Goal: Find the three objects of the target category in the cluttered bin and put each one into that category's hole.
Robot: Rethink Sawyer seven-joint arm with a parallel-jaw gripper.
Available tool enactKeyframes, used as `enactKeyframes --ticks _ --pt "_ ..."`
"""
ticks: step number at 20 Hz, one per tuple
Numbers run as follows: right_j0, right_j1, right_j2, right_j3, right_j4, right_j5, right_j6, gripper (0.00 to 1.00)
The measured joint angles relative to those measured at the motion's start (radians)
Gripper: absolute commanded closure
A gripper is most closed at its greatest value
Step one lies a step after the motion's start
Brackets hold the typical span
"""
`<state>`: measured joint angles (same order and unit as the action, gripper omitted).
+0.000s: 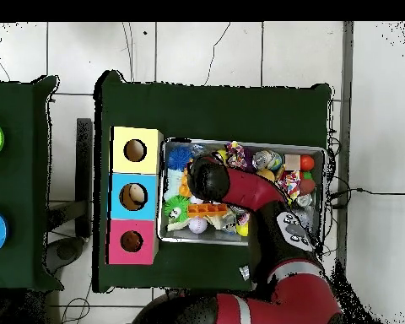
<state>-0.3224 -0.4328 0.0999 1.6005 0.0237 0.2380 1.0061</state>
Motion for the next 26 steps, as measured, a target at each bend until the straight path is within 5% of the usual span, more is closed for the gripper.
enactKeyframes --ticks 26 --pt "0.120 0.059 -0.180 -0.021 0.062 0.069 0.000 0.00"
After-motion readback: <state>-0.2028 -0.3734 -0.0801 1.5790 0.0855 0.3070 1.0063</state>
